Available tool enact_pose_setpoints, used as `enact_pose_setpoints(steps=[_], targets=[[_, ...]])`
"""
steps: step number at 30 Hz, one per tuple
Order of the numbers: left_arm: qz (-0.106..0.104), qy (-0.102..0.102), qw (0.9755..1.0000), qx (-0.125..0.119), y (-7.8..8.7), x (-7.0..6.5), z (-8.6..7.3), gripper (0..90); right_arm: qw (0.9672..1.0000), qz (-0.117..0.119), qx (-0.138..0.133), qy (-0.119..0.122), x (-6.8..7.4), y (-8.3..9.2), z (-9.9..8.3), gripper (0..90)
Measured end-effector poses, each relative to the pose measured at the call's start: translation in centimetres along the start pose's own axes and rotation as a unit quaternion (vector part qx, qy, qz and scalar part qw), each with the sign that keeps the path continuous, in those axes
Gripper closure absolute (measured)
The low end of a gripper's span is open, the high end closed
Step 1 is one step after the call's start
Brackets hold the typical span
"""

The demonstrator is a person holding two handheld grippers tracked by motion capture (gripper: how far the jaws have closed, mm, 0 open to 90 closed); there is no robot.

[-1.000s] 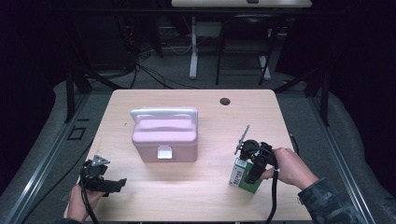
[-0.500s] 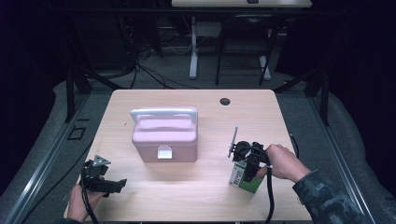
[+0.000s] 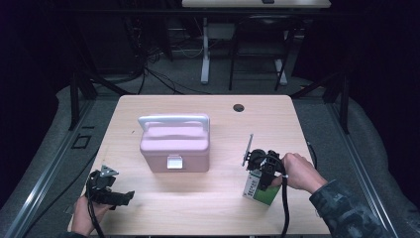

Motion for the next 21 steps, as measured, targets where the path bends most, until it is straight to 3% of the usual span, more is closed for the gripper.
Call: enact_pose_setpoints(steps=[9, 21], targets=[[0.000, 0.000, 1.0000, -0.001, 0.0, -0.1, 0.0, 0.0, 0.9999, -0.012, -0.005, 0.008, 0.0, 1.1, 0.2, 63.1], [-0.003, -0.001, 1.0000, 0.001, 0.0, -0.1, 0.0, 0.1, 0.9991, -0.041, -0.009, -0.004, -1.3, 4.1, -0.1, 63.0]])
Point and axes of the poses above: each handheld gripper's, and its own axes: y roughly backward along the jaws, z roughly out of its top, x roughly to its left, the point moved 5 cm from there along -y, roughly forward along the jaws, and after that the axes turned 15 degrees about -x, right-handed, at the moved point
